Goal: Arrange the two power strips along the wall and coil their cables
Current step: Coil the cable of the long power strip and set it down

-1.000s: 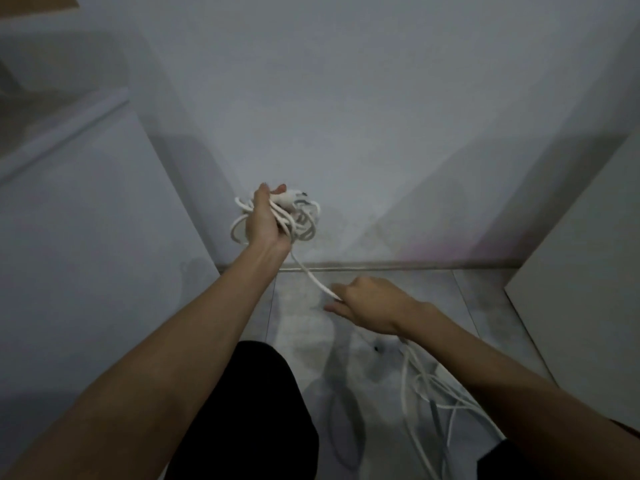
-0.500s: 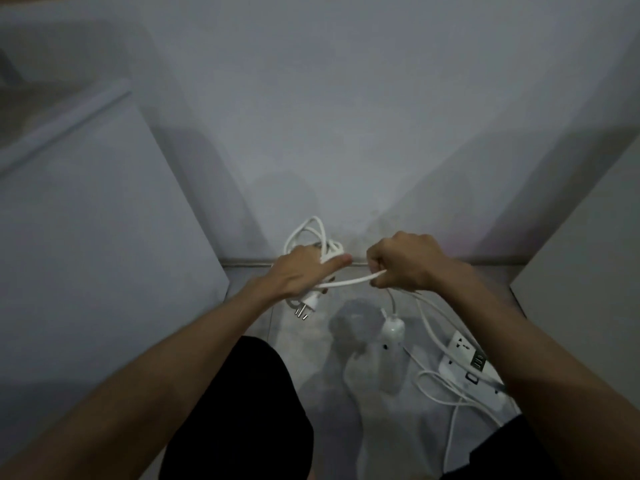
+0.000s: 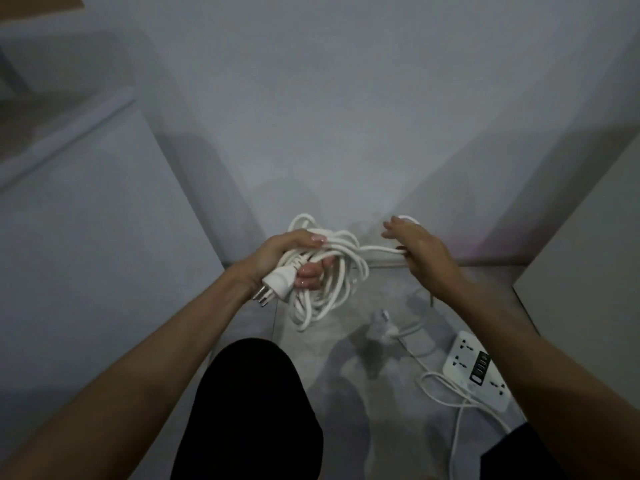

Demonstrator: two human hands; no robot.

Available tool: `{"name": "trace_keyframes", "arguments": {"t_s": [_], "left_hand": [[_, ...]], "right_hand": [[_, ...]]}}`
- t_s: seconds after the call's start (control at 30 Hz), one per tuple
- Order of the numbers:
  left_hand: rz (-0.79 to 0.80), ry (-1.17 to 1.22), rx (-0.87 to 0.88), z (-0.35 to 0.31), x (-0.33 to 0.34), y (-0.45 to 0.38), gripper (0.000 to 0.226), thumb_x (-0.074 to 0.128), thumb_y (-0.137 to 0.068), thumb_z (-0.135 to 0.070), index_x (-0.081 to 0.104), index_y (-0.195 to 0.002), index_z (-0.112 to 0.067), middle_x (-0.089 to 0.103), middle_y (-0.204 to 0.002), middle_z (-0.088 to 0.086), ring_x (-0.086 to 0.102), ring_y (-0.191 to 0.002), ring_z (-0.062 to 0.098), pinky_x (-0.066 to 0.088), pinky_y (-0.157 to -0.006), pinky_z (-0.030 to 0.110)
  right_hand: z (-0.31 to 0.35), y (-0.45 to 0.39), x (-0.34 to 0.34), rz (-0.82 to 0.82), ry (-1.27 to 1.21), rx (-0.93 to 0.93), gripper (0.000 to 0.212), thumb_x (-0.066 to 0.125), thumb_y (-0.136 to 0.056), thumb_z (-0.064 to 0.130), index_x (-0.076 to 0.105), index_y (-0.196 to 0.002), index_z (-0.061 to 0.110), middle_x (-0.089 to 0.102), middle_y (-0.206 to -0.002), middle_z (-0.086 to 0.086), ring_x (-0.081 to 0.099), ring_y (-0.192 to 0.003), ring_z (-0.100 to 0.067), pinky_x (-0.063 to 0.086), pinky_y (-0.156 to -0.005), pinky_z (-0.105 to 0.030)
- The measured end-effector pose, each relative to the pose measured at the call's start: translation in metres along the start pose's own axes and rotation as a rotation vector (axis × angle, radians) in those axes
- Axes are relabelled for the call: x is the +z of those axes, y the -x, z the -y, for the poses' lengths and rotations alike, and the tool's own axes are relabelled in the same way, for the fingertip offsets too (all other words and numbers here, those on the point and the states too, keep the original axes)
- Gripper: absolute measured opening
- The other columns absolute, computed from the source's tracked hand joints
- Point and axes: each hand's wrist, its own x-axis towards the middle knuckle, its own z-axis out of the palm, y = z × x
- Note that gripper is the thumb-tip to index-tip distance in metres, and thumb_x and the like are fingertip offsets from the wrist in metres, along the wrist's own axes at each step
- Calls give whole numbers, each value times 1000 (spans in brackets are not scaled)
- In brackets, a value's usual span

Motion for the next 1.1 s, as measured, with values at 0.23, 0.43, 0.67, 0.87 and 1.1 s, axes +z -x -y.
{"name": "trace_keyframes", "arguments": {"t_s": [0.23, 0.43, 0.67, 0.87, 1.1], "left_hand": [[21, 469, 339, -20, -9, 3, 28, 59, -84, -28, 60, -83, 0, 61, -53, 0, 59, -45, 11, 26, -60, 17], [-388, 643, 680, -44, -17, -11, 54, 38, -96, -38, 57, -55, -9, 58, -52, 5, 61, -49, 21, 54, -58, 25], [-872, 544, 755, -70, -64, -19, 36, 48, -87, -39, 55, -67, -10, 59, -74, 15, 60, -76, 34, 47, -87, 46], [-1114, 242, 589, -34, -66, -46, 40, 51, -94, -36, 59, -65, -10, 61, -46, 3, 59, -43, 17, 50, -50, 22], [-1028, -609, 280, 37, -55, -51, 28, 62, -92, -28, 64, -65, -18, 66, -52, -8, 63, -51, 4, 51, -63, 24]], "right_hand": [[3, 12, -4, 74, -63, 220, 40, 60, -85, -3, 65, -119, 17, 73, -100, -4, 72, -82, -23, 47, -69, -14], [31, 17, 23, 478, 209, 138, 29, 44, -99, 34, 56, -124, 26, 67, -114, -8, 62, -105, -30, 45, -77, -32], [56, 31, 27, 512, 341, -141, 63, 17, -89, 68, 62, -95, 24, 71, -89, -10, 66, -88, -33, 39, -63, -31], [102, 15, 21, 155, 275, -409, 56, 40, -91, 58, 52, -55, 17, 62, -50, -4, 62, -48, -27, 38, -38, -27], [88, -12, -10, -169, 265, -304, 60, 36, -93, 60, 55, -57, 17, 59, -48, -1, 60, -43, -23, 36, -37, -26]]}}
